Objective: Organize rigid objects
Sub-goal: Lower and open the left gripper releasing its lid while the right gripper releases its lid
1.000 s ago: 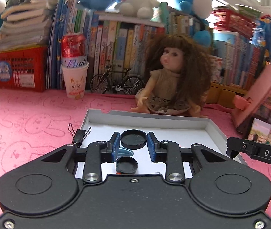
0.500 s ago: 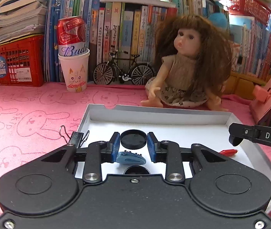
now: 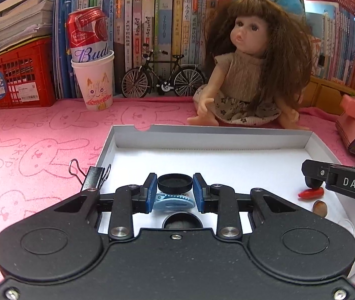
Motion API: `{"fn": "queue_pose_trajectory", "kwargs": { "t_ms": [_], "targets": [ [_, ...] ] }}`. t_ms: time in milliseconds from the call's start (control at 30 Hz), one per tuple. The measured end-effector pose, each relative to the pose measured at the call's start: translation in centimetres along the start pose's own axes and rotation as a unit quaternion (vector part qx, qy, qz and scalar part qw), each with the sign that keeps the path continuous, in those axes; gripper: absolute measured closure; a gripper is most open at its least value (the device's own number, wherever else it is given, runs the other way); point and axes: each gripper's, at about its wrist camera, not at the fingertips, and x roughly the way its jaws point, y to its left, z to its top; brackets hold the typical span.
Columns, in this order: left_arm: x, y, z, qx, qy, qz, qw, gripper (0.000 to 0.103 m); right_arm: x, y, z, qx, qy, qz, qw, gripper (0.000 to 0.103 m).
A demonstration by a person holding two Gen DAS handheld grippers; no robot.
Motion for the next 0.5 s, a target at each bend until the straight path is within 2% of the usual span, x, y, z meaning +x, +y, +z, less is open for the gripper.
{"fn": "queue_pose_trajectory", "kwargs": {
  "t_ms": [500],
  "targets": [
    [0.33,-0.22,0.07,0.004,0.018,0.009,0.9998,0.074,0.06,-0.08,-0.10,0.007,0.001,-0.001,1.000,0.062]
  ]
}}
